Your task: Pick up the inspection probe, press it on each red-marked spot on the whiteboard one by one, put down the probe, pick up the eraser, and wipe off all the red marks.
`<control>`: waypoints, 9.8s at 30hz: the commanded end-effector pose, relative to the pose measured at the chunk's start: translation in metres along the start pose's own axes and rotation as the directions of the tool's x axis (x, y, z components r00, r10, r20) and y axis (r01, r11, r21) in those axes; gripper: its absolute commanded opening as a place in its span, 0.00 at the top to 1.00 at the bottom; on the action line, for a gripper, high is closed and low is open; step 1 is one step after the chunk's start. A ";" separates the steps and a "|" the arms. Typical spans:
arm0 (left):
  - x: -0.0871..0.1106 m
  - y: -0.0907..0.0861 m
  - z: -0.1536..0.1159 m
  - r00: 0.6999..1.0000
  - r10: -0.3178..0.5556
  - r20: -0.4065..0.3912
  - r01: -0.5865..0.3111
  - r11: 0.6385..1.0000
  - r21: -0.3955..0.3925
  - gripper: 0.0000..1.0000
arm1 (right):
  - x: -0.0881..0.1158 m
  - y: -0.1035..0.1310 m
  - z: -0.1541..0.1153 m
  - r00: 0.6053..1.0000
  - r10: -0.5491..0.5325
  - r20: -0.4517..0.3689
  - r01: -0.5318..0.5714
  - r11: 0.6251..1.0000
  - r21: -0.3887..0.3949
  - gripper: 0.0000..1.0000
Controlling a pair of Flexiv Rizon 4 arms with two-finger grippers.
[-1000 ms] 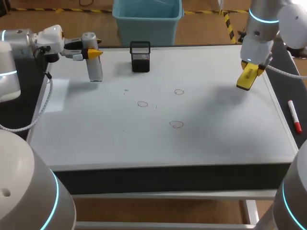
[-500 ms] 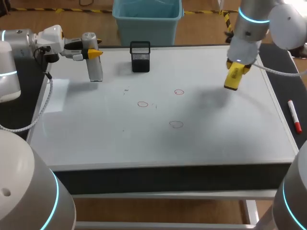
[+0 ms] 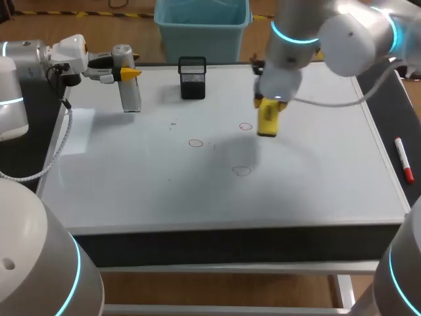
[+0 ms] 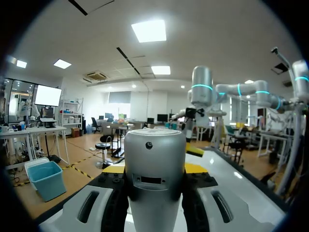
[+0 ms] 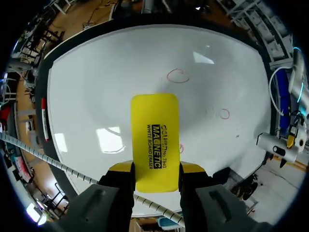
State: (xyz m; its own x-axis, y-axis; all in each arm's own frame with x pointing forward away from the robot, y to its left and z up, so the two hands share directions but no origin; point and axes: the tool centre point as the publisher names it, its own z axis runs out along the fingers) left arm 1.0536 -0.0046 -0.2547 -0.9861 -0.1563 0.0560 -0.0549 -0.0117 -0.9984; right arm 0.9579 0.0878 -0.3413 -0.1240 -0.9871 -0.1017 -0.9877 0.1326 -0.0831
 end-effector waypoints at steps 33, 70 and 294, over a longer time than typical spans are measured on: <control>0.001 -0.002 0.000 1.000 -0.001 0.003 0.001 1.000 -0.003 1.00 | -0.209 0.050 0.079 0.971 -0.228 -0.066 0.218 0.967 -0.131 1.00; 0.001 -0.002 0.000 1.000 -0.001 0.003 0.001 1.000 -0.003 1.00 | -0.172 0.055 0.099 0.982 -0.172 -0.074 0.161 0.978 -0.130 1.00; 0.107 -0.003 0.221 0.978 0.023 -0.208 -0.012 0.999 0.052 1.00 | 0.246 -0.095 0.012 0.877 0.451 -0.167 -0.460 0.888 -0.016 1.00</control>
State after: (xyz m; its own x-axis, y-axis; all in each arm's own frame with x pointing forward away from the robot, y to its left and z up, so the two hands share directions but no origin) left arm 0.9791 -0.2166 -0.2425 -0.9979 0.0536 0.0368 -0.0396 -0.0522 -0.9978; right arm 1.0219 -0.1660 -0.3710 -0.5720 -0.8194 0.0361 -0.8201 0.5721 -0.0105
